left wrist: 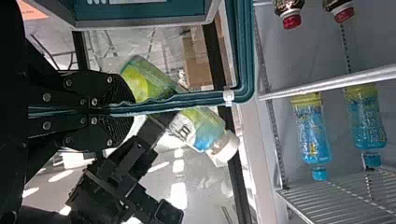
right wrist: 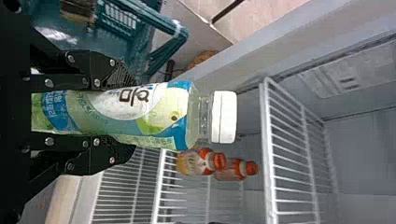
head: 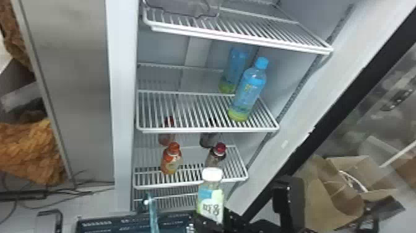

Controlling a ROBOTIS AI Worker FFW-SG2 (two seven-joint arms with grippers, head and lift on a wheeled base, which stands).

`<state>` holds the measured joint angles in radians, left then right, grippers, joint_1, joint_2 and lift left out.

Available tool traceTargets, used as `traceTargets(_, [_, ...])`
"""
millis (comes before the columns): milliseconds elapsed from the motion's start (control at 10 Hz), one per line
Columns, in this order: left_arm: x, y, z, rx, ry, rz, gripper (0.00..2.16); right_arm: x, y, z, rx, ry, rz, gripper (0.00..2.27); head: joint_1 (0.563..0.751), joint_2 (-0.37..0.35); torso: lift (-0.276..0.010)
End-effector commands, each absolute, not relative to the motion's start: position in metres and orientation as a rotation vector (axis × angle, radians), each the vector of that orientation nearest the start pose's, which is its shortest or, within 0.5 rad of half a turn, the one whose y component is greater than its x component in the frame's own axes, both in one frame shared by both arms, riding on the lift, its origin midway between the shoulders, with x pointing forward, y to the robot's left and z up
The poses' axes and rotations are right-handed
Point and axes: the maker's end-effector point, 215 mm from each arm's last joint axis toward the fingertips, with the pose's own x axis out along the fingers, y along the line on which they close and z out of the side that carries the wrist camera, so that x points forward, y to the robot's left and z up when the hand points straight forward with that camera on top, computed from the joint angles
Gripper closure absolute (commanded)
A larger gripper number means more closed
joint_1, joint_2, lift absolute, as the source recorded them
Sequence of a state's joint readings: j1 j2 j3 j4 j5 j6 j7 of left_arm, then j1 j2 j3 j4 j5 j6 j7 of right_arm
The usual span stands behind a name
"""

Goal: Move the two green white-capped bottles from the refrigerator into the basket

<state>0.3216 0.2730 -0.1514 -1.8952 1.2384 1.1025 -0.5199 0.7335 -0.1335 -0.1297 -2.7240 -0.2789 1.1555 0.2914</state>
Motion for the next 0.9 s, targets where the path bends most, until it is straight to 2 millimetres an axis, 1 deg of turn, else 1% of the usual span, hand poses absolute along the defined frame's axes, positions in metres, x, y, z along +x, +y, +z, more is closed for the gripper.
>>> traceTargets(0, [0.254,-0.032,-0.378,-1.140,0.938,-1.162,1.17,0.280,-0.161,-0.392,0.155,0.799,0.422,0.88,0.695,-0.350,-0.004])
traceTargets(100, [0.254,-0.032,-0.378,-1.140,0.938,-1.162,1.17,0.279,-0.156,-0.398,0.168,0.823,0.440,0.88,0.695,-0.350,-0.004])
traceTargets(200, [0.254,-0.032,-0.379,-1.139,0.938,-1.161,1.17,0.271,-0.148,-0.407,0.192,0.864,0.464,0.88,0.695,-0.350,-0.004])
traceTargets(300, [0.253,-0.032,-0.379,-1.141,0.940,-1.160,1.17,0.263,-0.132,-0.419,0.226,0.905,0.517,0.88,0.695,-0.350,-0.004])
traceTargets(400, [0.253,-0.032,-0.379,-1.141,0.940,-1.160,1.17,0.260,-0.117,-0.426,0.252,0.929,0.572,0.88,0.695,-0.350,-0.004])
traceTargets(500, [0.253,-0.032,-0.379,-1.141,0.940,-1.160,1.17,0.261,-0.109,-0.433,0.262,0.948,0.603,0.88,0.695,-0.350,-0.004])
traceTargets(700, [0.253,-0.032,-0.379,-1.143,0.941,-1.162,1.17,0.269,-0.102,-0.444,0.268,0.959,0.618,0.87,0.695,-0.325,-0.004])
traceTargets(800, [0.253,-0.032,-0.379,-1.143,0.939,-1.161,1.17,0.271,-0.101,-0.446,0.277,0.960,0.623,0.74,0.695,-0.314,-0.004])
